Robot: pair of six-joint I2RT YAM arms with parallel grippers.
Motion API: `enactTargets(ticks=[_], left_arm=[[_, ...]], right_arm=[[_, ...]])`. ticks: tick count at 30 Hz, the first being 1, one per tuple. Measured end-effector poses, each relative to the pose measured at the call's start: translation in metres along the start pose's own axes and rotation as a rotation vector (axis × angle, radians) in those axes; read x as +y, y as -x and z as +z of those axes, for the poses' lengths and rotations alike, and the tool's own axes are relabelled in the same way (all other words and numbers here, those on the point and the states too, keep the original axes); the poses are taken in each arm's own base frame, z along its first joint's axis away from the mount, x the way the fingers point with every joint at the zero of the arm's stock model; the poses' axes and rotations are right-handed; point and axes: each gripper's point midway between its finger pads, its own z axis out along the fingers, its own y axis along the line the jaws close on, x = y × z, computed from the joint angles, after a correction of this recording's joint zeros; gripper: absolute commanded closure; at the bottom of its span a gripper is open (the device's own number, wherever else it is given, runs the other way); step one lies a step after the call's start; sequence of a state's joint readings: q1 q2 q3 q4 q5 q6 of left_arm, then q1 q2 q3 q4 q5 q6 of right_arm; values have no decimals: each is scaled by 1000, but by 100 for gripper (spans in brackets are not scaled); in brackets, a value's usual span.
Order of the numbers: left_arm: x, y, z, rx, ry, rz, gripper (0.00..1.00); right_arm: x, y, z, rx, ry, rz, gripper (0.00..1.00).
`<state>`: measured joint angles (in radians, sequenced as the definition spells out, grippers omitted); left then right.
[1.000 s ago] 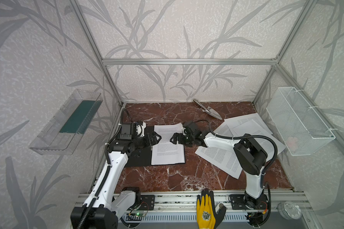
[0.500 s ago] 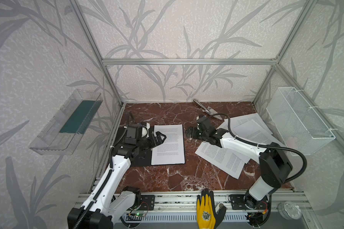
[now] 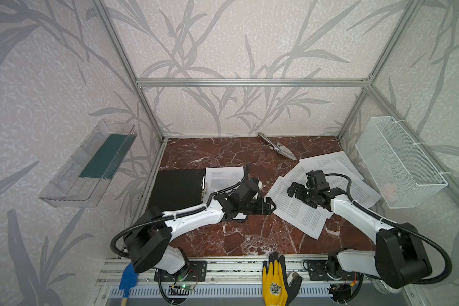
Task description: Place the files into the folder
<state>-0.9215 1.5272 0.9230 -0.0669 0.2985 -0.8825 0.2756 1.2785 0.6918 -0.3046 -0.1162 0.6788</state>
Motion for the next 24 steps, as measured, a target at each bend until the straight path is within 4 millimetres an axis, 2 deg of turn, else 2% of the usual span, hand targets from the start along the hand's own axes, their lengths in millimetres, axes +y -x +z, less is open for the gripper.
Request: enactTargets(ticks=[3,7,11,17,21,24], left_arm=[[-6,-6,27,46,-10,-19,14],[-6,-11,55,87,-18,-59,15],[0,-19,70,115,-21,-112,17],[9,-31,89,153,-18,-169,17],[7,-28,94,148,-23,-181,17],[8,-18,100,130,-32,-197,17]], right_arm=[[-2,-3,-5,-7,14,9,1],[-12,-13,2,35,-2,39,1],[-21,-21,11,88,-35,57,1],[-22,-28,17,129,-33,76,1],[-25,-28,20,141,-35,93,0],[-25,-27,22,142,-32,100,0]])
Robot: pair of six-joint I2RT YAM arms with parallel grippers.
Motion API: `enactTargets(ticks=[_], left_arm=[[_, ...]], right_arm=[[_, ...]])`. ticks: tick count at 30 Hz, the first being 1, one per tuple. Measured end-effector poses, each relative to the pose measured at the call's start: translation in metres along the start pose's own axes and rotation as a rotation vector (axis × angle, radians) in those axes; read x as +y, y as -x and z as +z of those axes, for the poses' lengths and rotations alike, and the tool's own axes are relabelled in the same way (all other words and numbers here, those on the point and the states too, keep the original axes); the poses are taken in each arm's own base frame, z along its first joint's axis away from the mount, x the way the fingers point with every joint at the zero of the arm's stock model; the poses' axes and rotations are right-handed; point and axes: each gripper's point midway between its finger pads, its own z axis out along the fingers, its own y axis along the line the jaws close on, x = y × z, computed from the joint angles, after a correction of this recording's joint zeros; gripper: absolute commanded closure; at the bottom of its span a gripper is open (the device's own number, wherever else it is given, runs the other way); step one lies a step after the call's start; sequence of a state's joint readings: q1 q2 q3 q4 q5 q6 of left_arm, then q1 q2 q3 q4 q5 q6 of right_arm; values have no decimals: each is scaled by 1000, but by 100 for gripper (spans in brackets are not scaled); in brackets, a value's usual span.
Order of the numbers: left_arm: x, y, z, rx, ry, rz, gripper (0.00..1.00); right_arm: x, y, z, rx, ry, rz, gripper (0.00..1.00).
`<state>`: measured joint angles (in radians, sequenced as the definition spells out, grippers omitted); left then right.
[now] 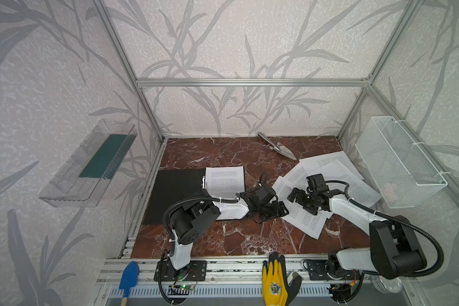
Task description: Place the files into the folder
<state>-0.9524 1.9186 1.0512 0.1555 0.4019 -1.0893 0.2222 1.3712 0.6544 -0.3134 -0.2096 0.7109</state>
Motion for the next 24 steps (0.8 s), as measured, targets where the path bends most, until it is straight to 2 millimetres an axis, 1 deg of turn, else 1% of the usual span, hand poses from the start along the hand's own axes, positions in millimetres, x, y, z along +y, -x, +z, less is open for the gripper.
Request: enactTargets(ticks=[1,4,7,11,17,20,22,24], left_arm=[[-1,3,2,-3,-5,-4,17],[0,20,3,-30,-18,-21,17],[6,48,1,-74,-18,-47,17],[15,91,-1,-136,-7,-67,17],[24,142,-5,-188,35,-55,17],[30,161,-9,-193,62,-48,16],[36,171,-17,-195,87,-46,16],[38,176,-24,-192,98,-41,16]], right_arm=[[0,0,1,2,0,1,0],[1,1,6,14,11,9,0],[7,4,9,14,42,14,1],[19,11,14,11,94,16,1],[42,16,21,19,216,-2,2],[56,15,23,40,295,-20,2],[62,12,24,55,339,-31,2],[66,8,23,72,370,-39,3]])
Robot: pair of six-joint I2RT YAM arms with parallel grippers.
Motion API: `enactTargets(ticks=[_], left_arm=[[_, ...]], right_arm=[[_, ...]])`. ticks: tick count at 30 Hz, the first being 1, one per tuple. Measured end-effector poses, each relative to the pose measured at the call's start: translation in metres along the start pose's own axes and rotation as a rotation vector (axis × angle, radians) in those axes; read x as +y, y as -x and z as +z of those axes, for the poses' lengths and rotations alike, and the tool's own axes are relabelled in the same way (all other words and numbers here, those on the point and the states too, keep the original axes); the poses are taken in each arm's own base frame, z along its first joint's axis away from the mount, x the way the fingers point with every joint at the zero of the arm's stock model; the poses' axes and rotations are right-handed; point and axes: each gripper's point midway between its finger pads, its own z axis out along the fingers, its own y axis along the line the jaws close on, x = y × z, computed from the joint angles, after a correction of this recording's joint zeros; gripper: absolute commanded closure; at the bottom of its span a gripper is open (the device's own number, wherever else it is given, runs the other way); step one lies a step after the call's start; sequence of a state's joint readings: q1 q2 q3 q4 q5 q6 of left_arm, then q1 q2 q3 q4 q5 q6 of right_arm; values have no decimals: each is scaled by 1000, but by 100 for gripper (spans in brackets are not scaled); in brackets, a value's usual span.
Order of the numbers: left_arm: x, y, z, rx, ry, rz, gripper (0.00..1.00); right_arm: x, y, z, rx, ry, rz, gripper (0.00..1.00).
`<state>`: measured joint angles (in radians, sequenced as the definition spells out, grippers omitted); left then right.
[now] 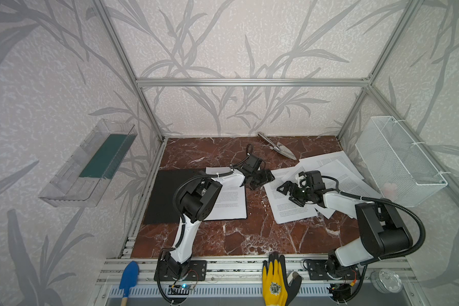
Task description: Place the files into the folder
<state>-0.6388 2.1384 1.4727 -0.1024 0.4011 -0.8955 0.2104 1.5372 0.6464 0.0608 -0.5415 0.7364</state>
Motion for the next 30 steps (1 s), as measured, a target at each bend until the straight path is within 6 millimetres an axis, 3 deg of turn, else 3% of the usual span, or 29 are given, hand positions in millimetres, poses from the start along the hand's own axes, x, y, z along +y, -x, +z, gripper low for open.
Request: enactTargets(ticks=[3,6,10,12,17,21,26,30], left_arm=[[-1,7,-14,1,-3,14,16],[-14,4,-42,-16,-35,41,16],[-33,-32,-87,-29,-113,58,17],[-35,-53,-96,-20,-135,63,18],[-23,-113,-85,53,-106,56,23],[-20,-145,-74,99,-87,47,27],[-13,-157,-55,111,-70,-5,29],[5,-162,-37,118,-23,-39,29]], right_arm=[[2,-6,-4,10,18,-13,2],[6,-6,-18,-21,-2,-64,2],[2,-2,-34,-75,-71,-120,2],[-5,-3,-33,-69,-105,-116,2],[-28,-14,-24,-9,-183,-71,2],[-29,-12,-20,-1,-187,-63,2],[-28,-10,-19,-2,-188,-59,3],[-28,-9,-18,-2,-186,-58,3]])
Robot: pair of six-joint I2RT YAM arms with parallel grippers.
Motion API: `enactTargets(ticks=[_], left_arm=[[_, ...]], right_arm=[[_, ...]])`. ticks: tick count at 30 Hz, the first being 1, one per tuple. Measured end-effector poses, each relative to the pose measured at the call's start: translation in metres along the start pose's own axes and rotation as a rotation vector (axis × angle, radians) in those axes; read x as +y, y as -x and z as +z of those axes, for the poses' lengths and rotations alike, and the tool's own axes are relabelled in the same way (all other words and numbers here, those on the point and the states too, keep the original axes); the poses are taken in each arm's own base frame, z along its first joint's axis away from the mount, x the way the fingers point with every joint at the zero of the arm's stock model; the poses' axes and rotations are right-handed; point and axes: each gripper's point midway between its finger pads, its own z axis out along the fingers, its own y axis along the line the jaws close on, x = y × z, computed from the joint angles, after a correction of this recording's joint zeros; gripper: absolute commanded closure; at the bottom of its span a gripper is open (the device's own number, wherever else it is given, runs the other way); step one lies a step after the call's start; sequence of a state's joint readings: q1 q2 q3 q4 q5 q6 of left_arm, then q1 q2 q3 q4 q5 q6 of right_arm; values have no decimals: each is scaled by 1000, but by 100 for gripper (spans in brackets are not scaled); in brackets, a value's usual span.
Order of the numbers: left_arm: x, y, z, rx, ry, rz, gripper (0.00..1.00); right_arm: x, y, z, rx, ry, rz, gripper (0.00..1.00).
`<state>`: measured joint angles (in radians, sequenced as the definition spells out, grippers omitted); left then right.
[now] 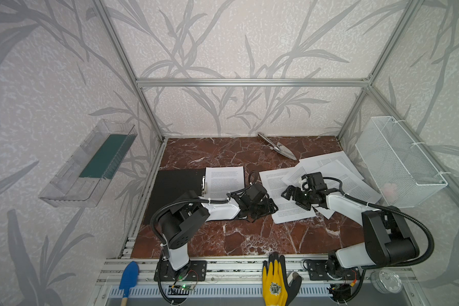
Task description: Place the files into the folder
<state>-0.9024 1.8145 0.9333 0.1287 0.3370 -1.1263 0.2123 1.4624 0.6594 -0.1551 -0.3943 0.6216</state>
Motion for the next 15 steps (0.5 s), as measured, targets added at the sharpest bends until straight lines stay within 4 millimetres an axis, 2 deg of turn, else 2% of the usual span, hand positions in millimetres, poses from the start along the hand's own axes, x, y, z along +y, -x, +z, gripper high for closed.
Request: enactTargets(ticks=[8,12,15], left_arm=[[-12,12,13,-34,-47,-12,21],[-18,23,17,-71,-79,-21,14],[-22,32,20,-103,-113,-21,13]], right_arm=[[3,3,3,0,15,2,4],[5,5,5,-1,27,14,5],[7,6,6,-1,34,17,5]])
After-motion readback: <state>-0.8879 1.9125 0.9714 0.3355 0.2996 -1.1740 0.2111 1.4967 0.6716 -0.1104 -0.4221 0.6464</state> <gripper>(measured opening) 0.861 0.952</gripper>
